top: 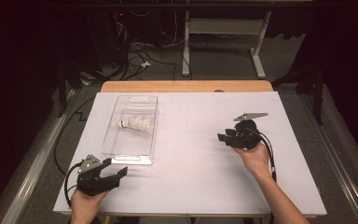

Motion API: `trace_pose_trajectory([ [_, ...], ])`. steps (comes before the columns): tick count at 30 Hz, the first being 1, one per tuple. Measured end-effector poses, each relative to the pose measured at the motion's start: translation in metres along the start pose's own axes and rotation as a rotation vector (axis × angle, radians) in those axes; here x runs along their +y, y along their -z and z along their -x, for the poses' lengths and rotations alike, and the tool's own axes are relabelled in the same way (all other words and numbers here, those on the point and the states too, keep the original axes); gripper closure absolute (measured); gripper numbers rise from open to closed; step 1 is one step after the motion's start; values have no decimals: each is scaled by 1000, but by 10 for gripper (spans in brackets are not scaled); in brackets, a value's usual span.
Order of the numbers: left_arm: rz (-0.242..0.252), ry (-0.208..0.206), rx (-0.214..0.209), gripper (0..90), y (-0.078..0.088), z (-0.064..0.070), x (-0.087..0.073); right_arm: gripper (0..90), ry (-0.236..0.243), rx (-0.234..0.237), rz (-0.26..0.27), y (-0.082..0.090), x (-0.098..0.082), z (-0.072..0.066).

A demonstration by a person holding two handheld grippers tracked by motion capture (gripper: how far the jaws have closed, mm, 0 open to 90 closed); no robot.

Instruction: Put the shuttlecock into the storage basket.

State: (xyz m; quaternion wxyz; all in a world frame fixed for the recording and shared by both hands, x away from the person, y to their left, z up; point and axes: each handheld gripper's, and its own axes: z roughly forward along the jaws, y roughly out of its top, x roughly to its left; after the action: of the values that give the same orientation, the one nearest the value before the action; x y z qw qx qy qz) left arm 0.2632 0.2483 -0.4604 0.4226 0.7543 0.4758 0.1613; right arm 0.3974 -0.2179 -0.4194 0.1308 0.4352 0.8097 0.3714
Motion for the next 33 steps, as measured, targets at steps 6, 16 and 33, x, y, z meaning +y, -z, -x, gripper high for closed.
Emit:
trace_pose_trajectory([
  [6, 0, 0, 0, 269, 0, 0, 0, 557, -4, -4, 3, 4, -3, 2],
  [16, 0, 0, 1, 269, 0, 0, 0, 556, -11, -11, 13, 9, -12, 3],
  [33, -1, 0, -1, 270, 0, 0, 0, 536, -43, -21, 18, 17, -25, 8],
])
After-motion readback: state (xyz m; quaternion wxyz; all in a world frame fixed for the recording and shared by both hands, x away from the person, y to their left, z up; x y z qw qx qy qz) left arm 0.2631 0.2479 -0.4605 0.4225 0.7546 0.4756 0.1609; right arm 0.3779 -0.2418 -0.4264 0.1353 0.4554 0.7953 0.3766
